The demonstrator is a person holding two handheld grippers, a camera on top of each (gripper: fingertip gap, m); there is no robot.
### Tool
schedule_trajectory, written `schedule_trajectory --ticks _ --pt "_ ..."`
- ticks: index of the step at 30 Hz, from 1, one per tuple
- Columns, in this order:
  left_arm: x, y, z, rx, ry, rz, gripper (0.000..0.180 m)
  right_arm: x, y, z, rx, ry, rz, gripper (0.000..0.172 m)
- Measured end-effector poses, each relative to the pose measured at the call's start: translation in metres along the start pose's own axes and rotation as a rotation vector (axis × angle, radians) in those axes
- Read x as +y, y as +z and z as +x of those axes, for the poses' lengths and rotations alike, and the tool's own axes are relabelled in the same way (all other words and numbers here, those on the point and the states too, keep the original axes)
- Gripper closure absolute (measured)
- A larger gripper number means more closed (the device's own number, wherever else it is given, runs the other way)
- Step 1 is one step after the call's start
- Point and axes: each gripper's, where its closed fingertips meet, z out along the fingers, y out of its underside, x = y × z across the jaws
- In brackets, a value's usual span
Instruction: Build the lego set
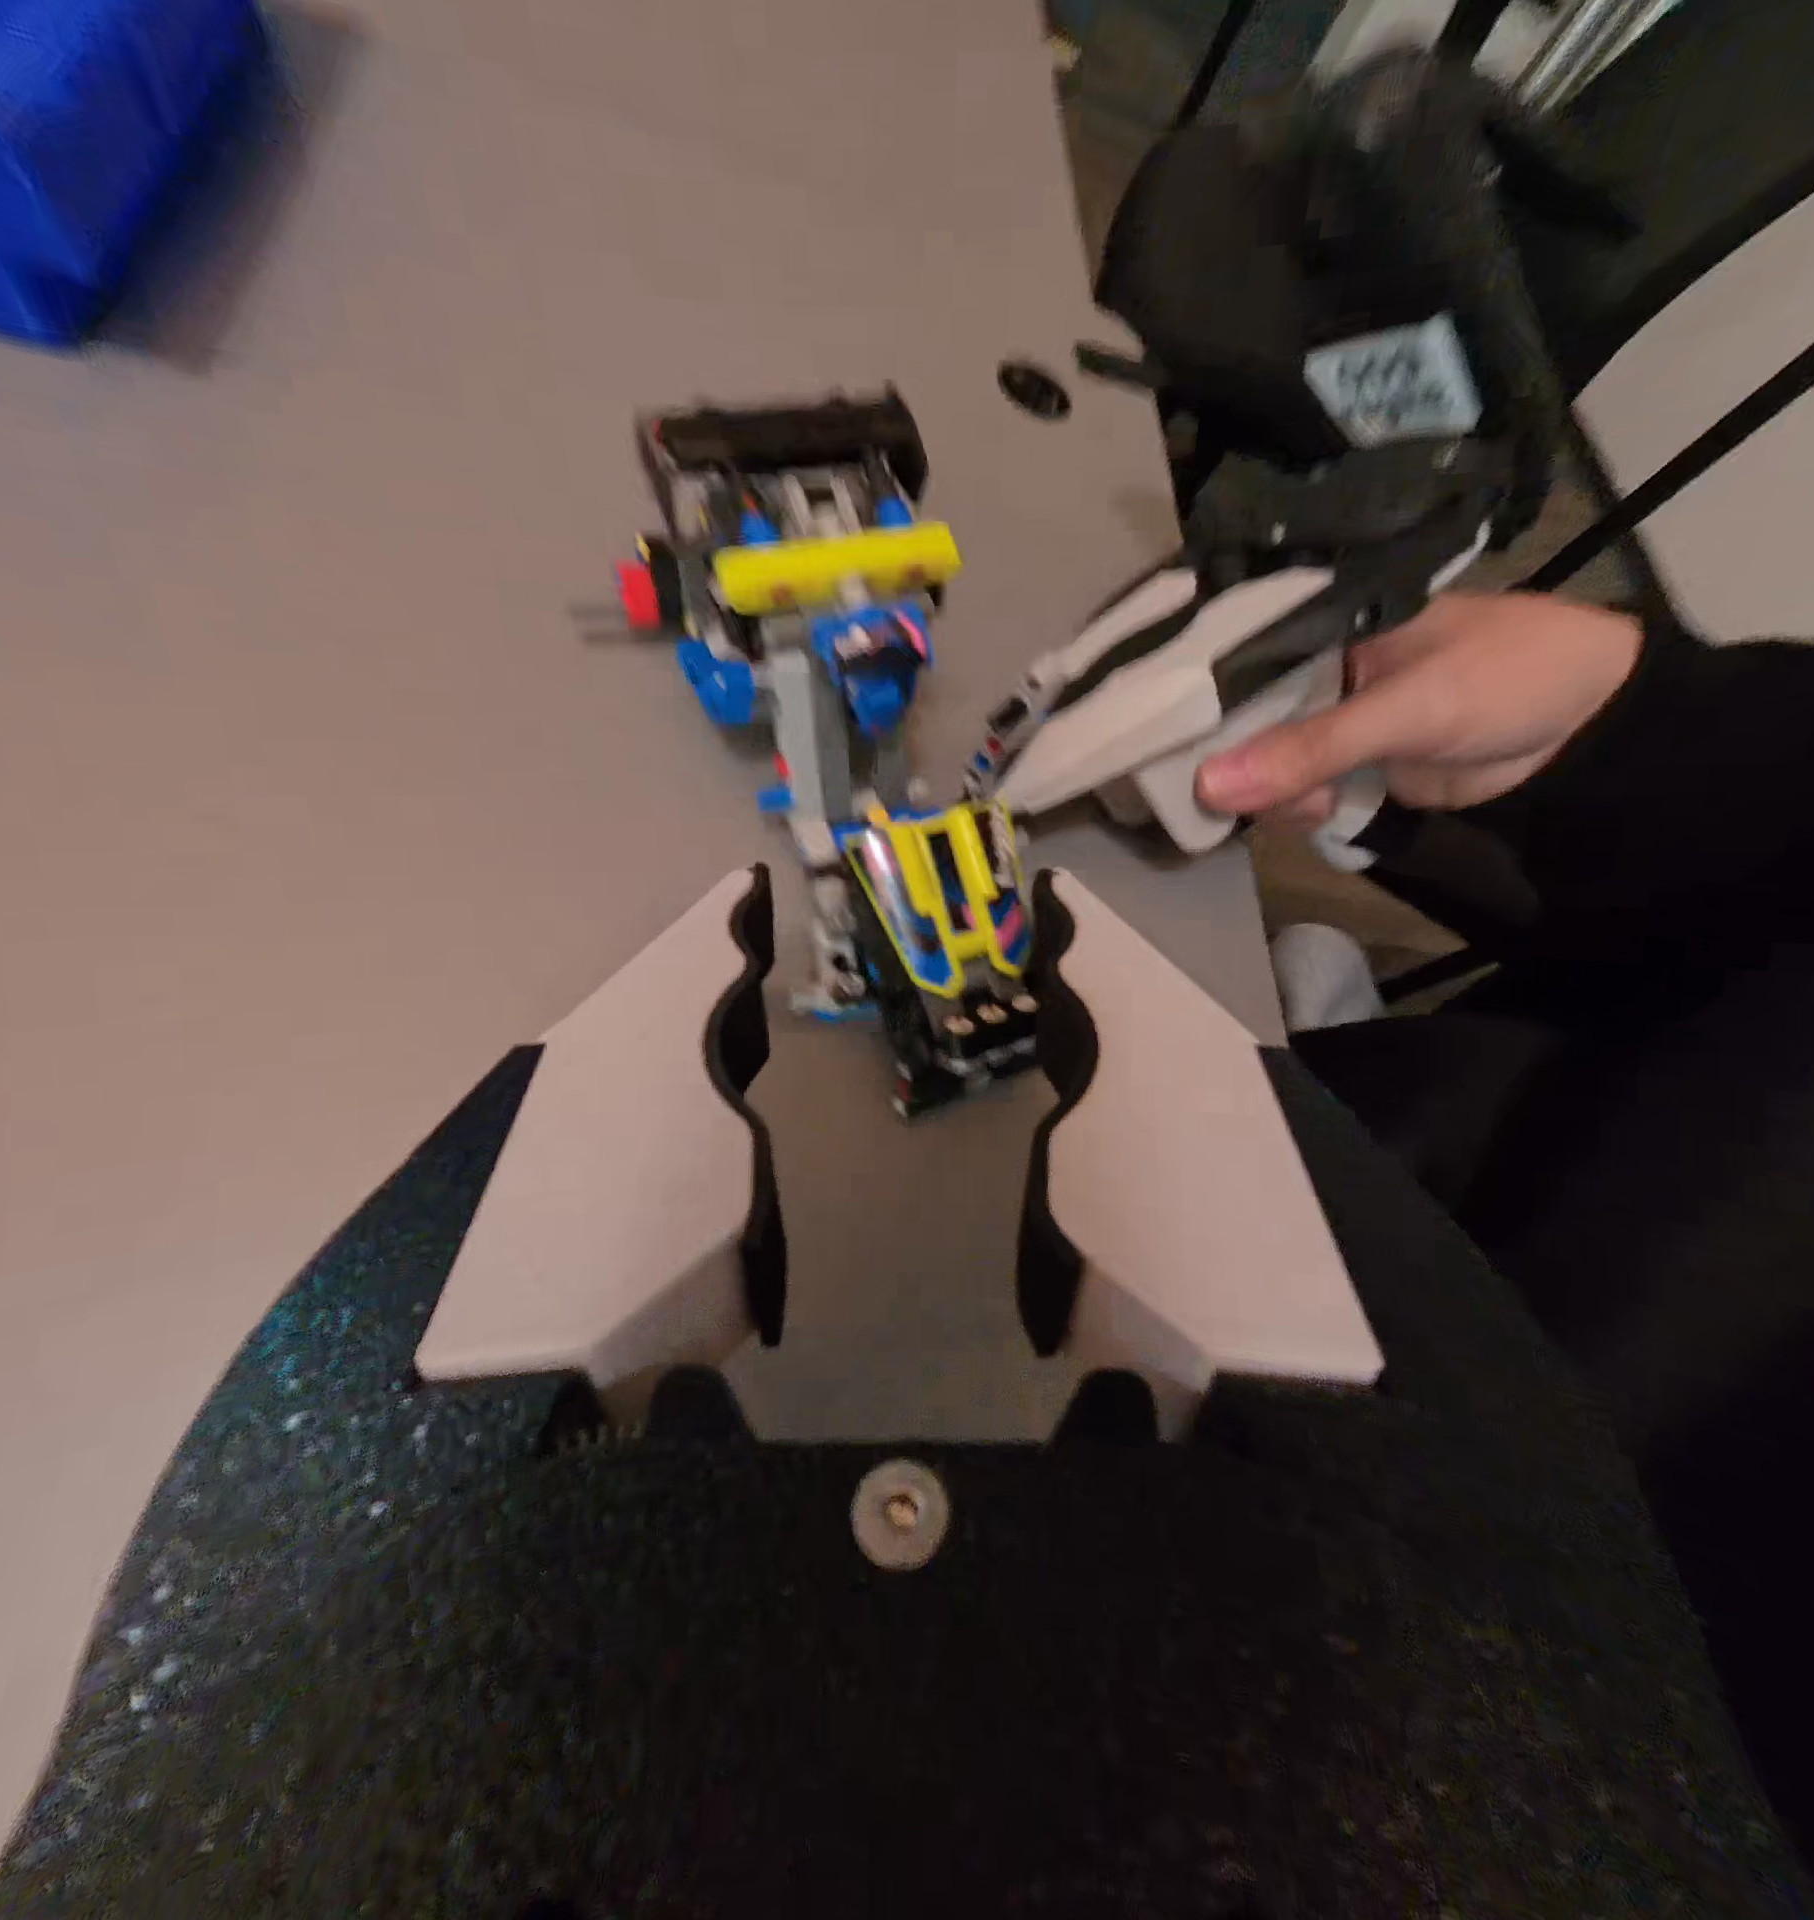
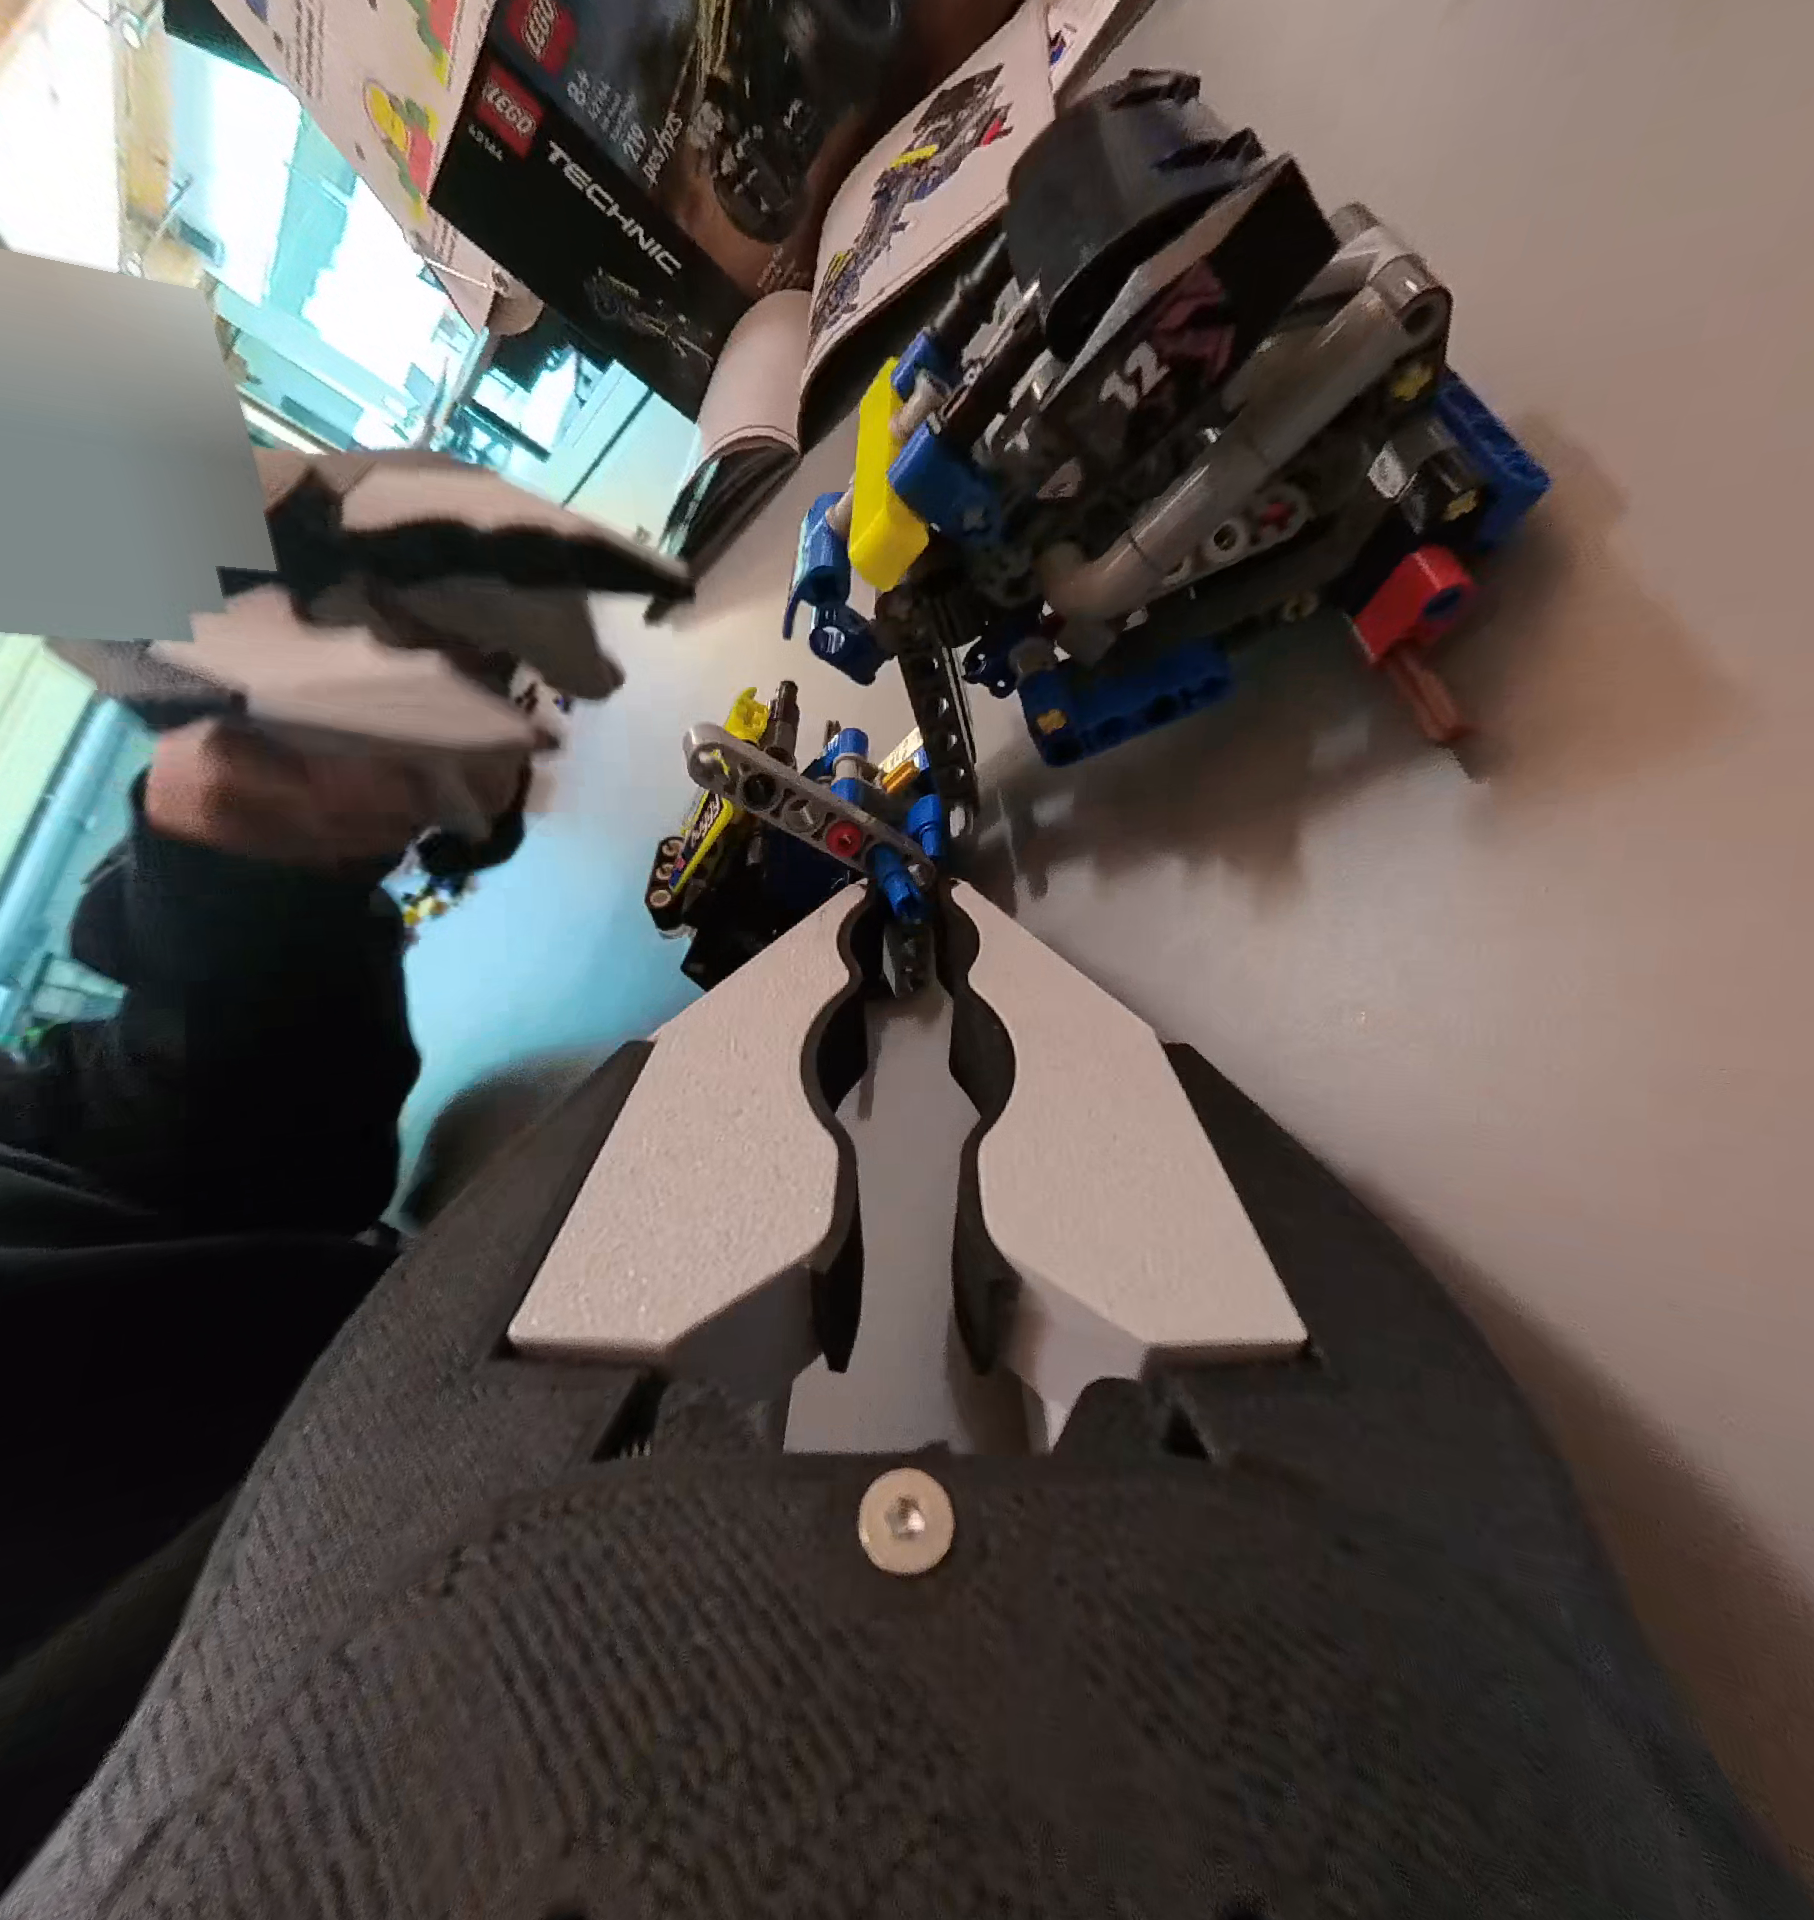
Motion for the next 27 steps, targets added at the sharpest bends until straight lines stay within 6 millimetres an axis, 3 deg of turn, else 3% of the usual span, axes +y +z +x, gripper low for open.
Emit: schedule_trajectory --ticks 3,5,10,18,23,27 --pt "-0.004 0.010 -0.038 0.100 -0.032 -0.082 0.143 -0.002 -0.001 0.002 -0.007 0.043 0.012 0.165" --pt "0.004 0.025 -0.048 0.257 -0.112 -0.209 0.143 -0.004 0.000 0.003 -0.001 0.054 0.017 0.165" --pt "0.010 0.047 -0.037 0.615 -0.285 -0.403 0.149 -0.002 0.005 0.001 0.002 0.091 0.016 0.165" --pt "0.020 0.055 -0.022 0.716 -0.239 -0.548 0.159 -0.005 0.004 0.005 0.033 0.104 0.028 0.165" --pt "0.020 0.061 -0.015 0.738 -0.278 -0.518 0.172 -0.006 0.005 0.006 0.015 0.129 0.025 0.165" --pt "0.016 0.061 -0.013 0.734 -0.307 -0.478 0.166 -0.009 0.004 0.007 0.004 0.127 0.051 0.165"
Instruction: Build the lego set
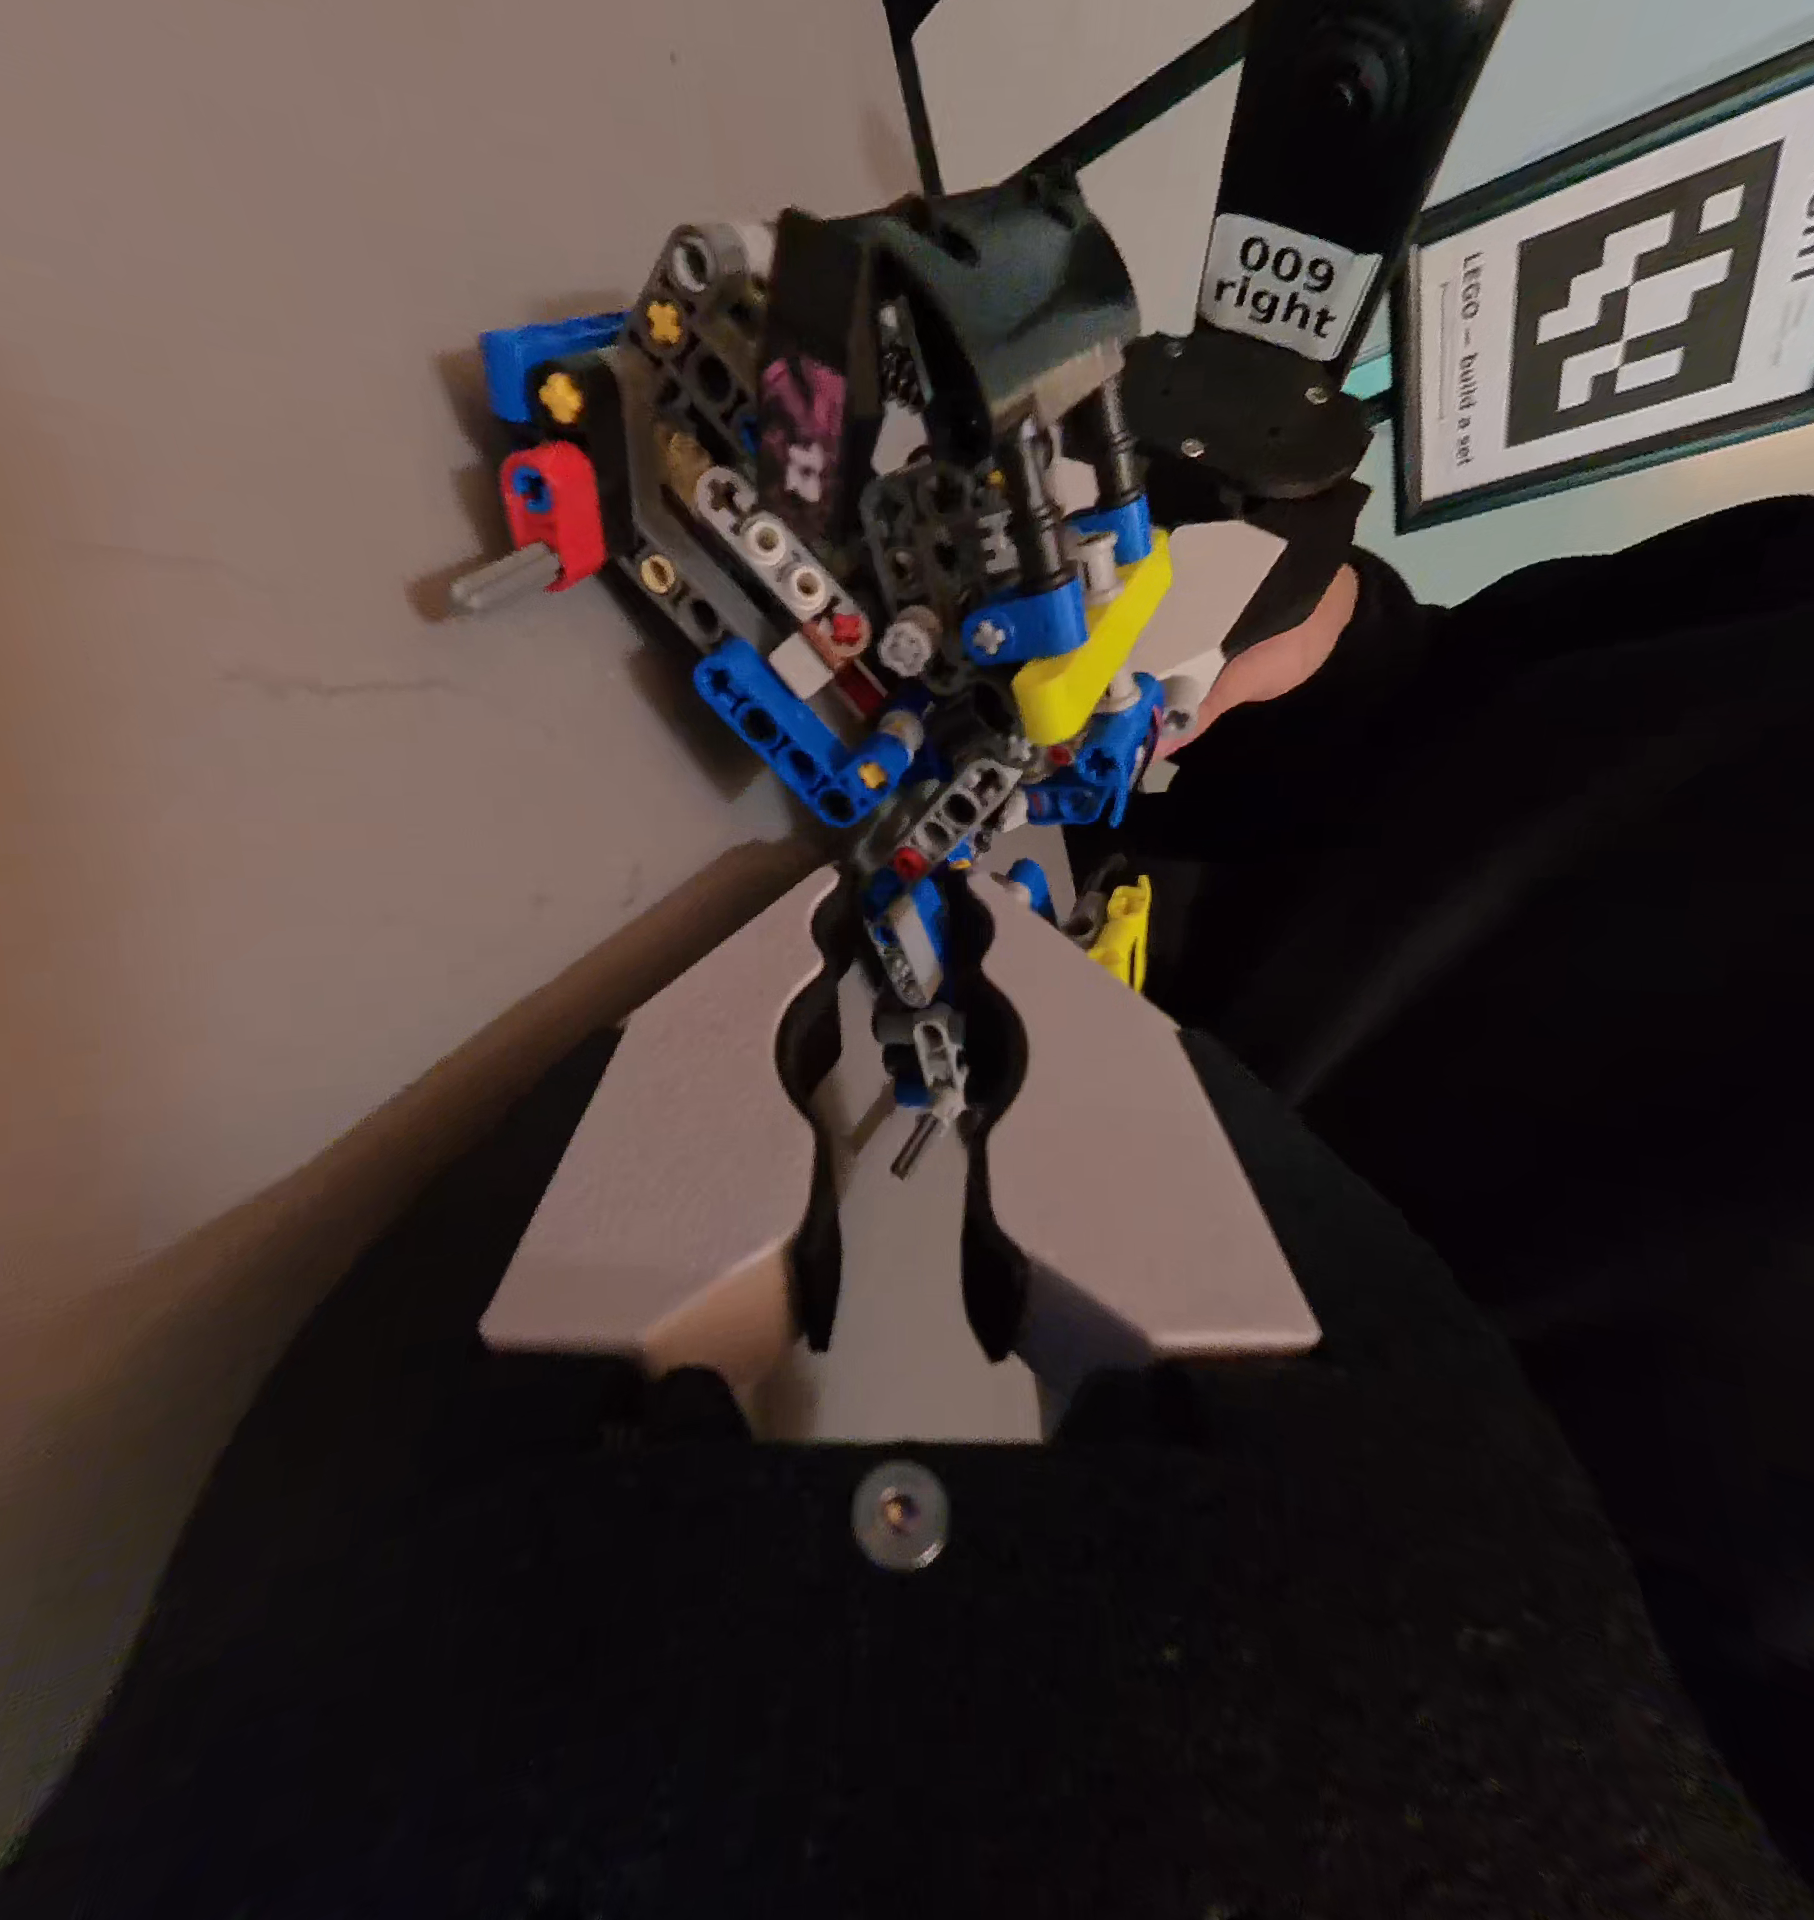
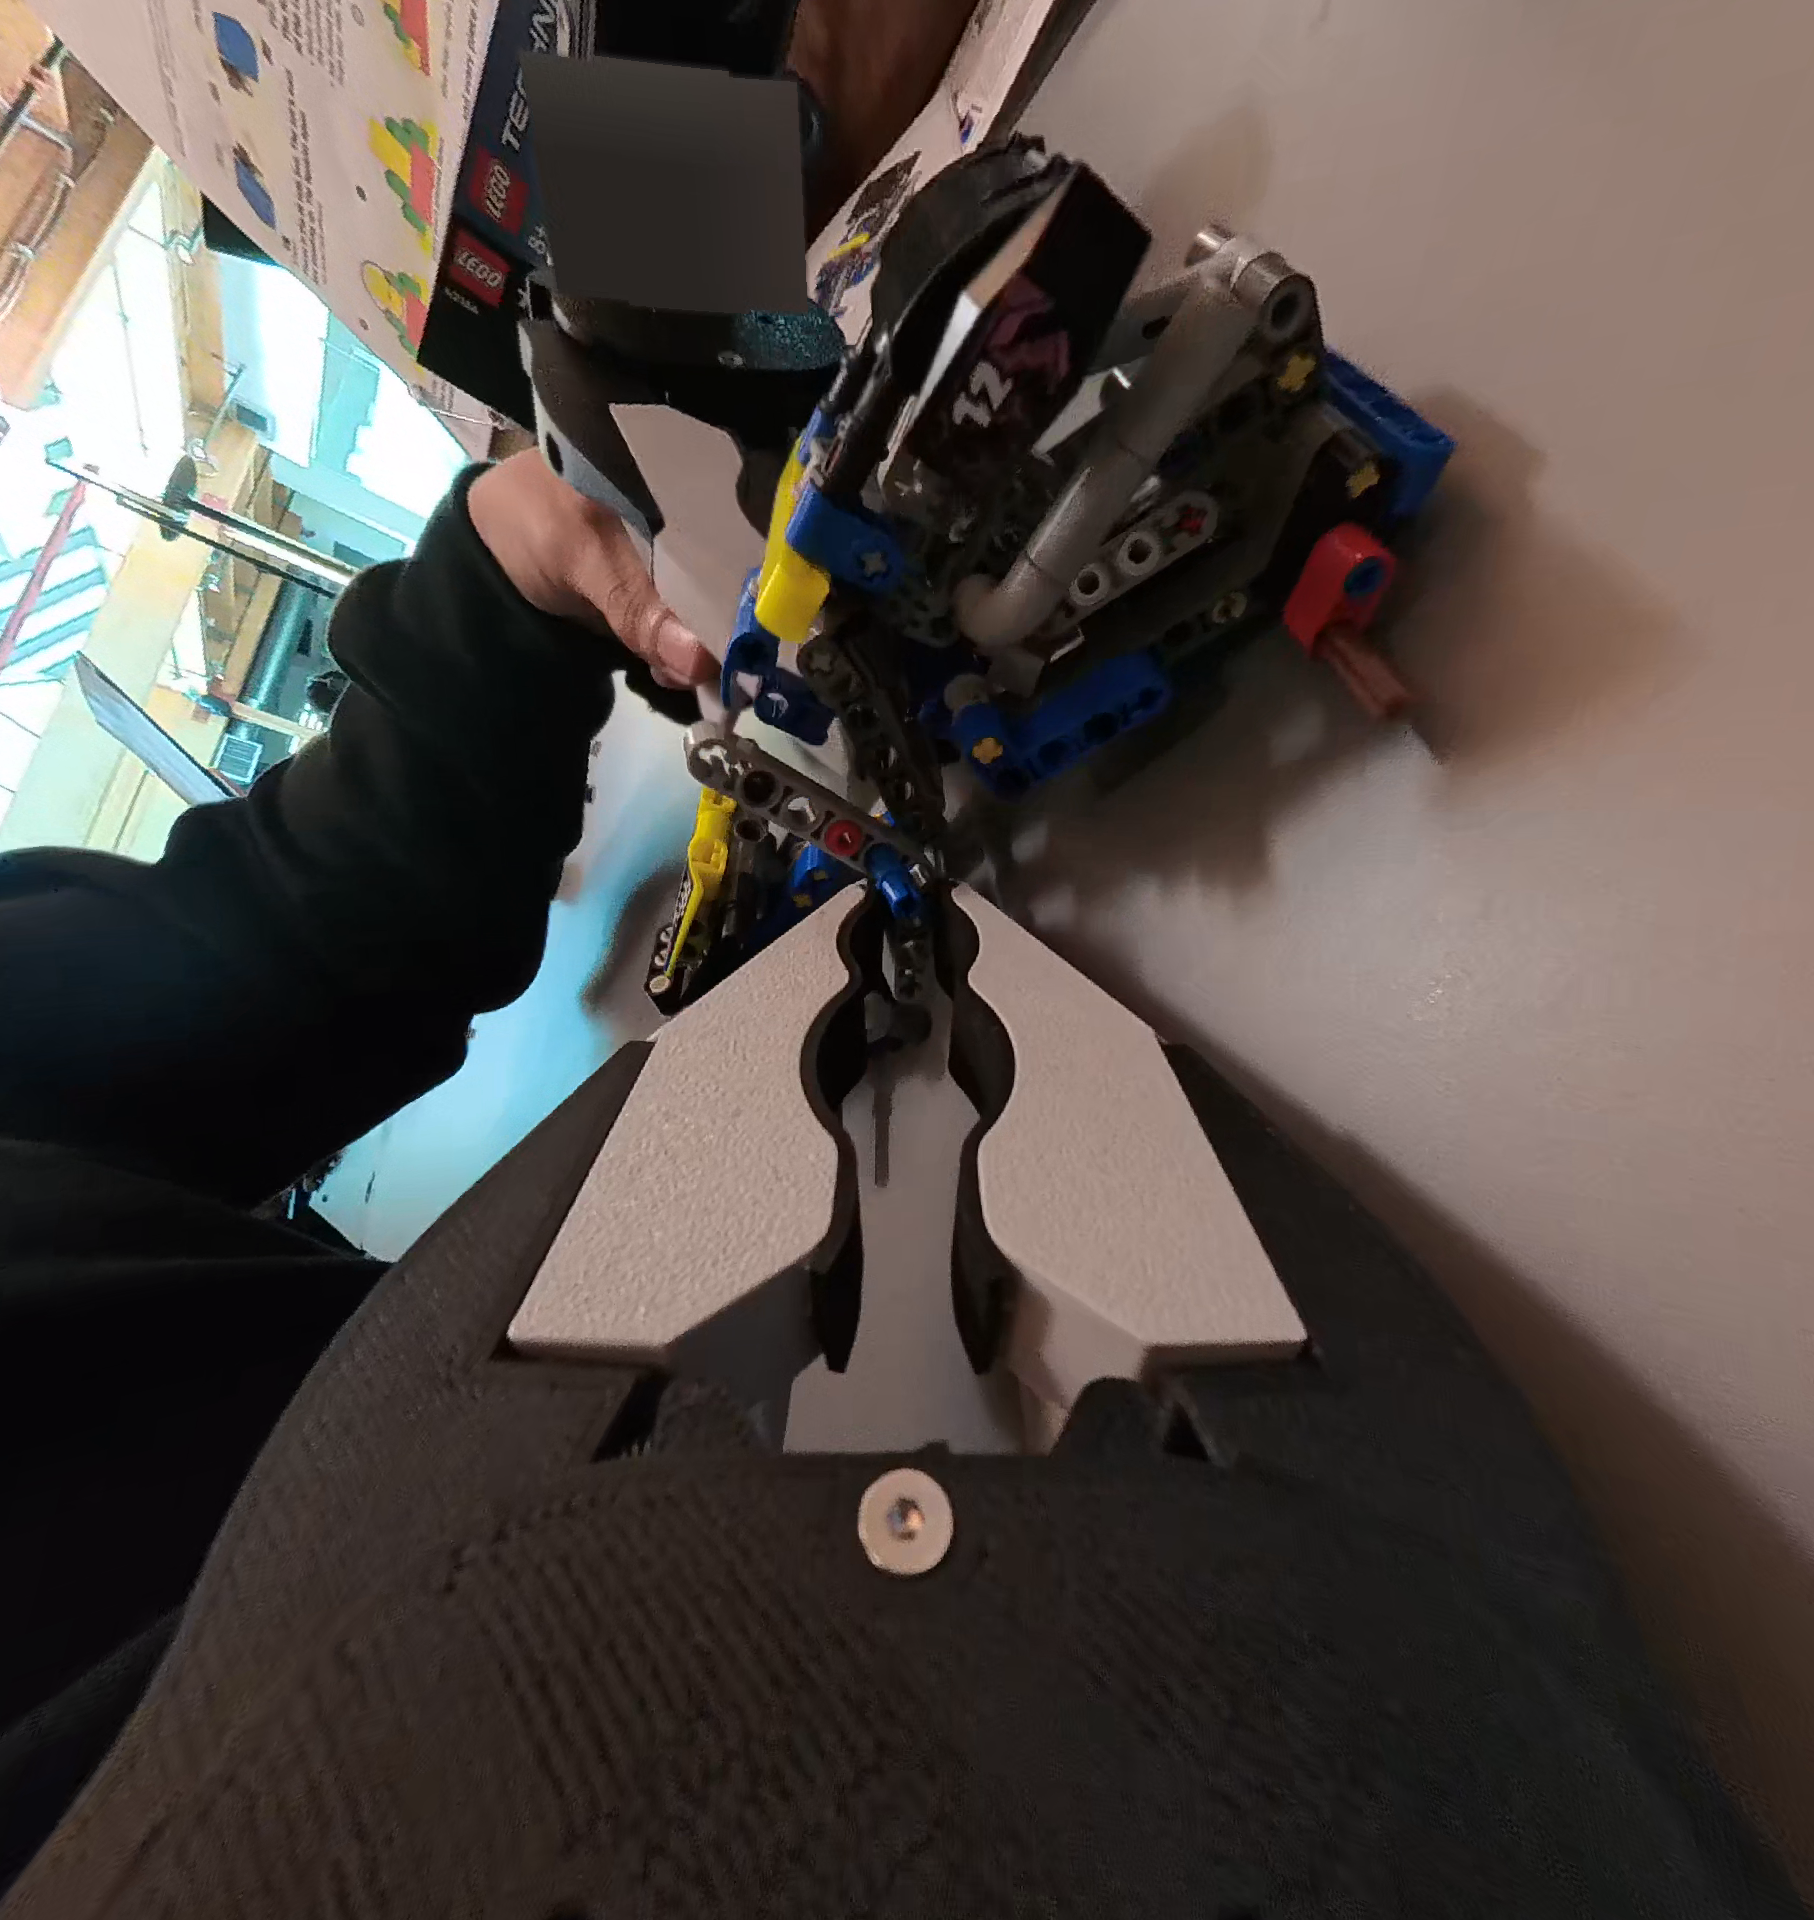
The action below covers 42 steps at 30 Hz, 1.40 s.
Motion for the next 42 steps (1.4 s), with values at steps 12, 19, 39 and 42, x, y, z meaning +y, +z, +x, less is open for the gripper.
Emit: schedule_trajectory --ticks 12,19,39,42 --pt "-0.004 0.002 0.003 -0.099 -0.002 0.224 0.173 -0.009 -0.006 0.001 -0.028 0.000 0.063 0.166" --pt "0.016 -0.009 -0.011 -0.301 -0.123 0.205 0.169 -0.007 -0.006 0.002 -0.024 -0.037 0.029 0.165" --pt "-0.007 0.015 0.001 -0.124 -0.208 0.438 0.174 -0.015 -0.013 -0.004 -0.153 -0.016 0.029 0.165" --pt "-0.008 0.009 0.002 -0.110 -0.216 0.506 0.175 -0.019 -0.018 -0.002 -0.158 -0.005 0.053 0.166"
